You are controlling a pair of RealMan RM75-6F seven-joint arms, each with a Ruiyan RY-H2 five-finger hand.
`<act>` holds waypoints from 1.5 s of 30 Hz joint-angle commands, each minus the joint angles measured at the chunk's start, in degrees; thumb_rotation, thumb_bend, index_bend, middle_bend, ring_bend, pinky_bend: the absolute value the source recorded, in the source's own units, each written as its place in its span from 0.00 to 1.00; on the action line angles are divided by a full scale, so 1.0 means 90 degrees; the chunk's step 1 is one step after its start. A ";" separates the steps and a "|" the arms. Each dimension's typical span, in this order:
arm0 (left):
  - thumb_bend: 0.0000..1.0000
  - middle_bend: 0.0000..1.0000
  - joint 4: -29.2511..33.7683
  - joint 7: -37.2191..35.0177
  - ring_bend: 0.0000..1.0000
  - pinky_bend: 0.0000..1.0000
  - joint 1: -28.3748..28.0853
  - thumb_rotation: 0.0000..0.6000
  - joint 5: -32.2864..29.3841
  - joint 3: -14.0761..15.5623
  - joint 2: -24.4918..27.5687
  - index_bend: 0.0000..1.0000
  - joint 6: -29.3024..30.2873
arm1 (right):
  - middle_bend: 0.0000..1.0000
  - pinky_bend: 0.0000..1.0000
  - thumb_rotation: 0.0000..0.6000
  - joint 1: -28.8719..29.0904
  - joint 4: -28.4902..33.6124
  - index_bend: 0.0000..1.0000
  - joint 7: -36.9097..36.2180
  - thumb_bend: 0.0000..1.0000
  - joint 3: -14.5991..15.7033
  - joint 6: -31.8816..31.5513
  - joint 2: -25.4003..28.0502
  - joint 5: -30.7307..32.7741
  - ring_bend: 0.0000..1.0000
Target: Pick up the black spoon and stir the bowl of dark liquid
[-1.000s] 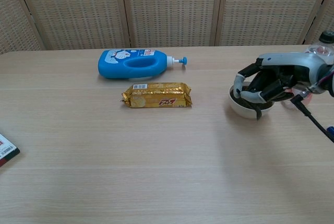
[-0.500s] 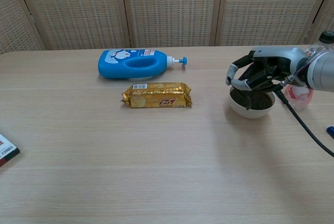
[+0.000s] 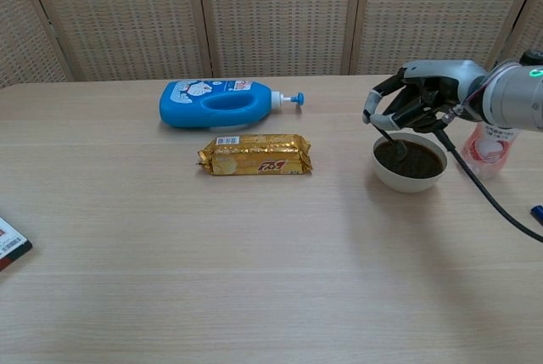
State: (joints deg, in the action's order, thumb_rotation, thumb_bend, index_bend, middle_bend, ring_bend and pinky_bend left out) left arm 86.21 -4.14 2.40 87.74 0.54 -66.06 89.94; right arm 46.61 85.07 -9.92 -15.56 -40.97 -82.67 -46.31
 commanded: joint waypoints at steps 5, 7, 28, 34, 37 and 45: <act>0.29 0.00 -0.0010 0.0009 0.00 0.00 0.0002 1.00 -0.0008 0.0006 -0.0005 0.00 -0.0018 | 0.95 1.00 1.00 0.0218 -0.0651 0.62 0.0457 0.67 0.0103 0.0055 -0.0336 0.0244 0.98; 0.29 0.00 -0.0009 0.0018 0.00 0.00 0.0005 1.00 -0.0017 0.0005 -0.0007 0.00 -0.0022 | 0.95 1.00 1.00 0.0258 -0.0833 0.62 0.0529 0.67 0.0117 0.0097 -0.0430 0.0302 0.98; 0.29 0.00 0.0079 0.0142 0.00 0.00 -0.0026 1.00 -0.0031 -0.0005 -0.0009 0.00 -0.0086 | 0.95 1.00 1.00 0.0266 -0.1866 0.62 0.0937 0.67 0.0340 0.0478 -0.0755 0.0289 0.98; 0.29 0.00 0.0073 0.0159 0.00 0.00 -0.0011 1.00 -0.0072 -0.0003 -0.0016 0.00 -0.0099 | 0.95 1.00 1.00 0.0381 -0.2234 0.62 0.0965 0.68 0.0271 0.0703 -0.0918 0.0295 0.98; 0.29 0.00 0.0055 0.0148 0.00 0.00 0.0007 1.00 -0.0105 0.0002 -0.0016 0.00 -0.0105 | 0.95 1.00 1.00 0.0458 -0.2417 0.62 0.0992 0.67 0.0227 0.0782 -0.1031 0.0320 0.98; 0.29 0.00 -0.0006 0.0089 0.00 0.00 0.0036 1.00 -0.0145 0.0007 -0.0026 0.00 -0.0113 | 0.95 1.00 1.00 0.0568 -0.2284 0.62 0.1062 0.67 0.0170 0.0911 -0.1077 0.0311 0.98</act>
State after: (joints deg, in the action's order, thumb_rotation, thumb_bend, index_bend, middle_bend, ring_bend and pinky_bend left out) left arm 86.17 -3.33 2.72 86.43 0.61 -66.29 88.92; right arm 51.72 63.82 -0.48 -14.03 -32.88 -92.61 -43.45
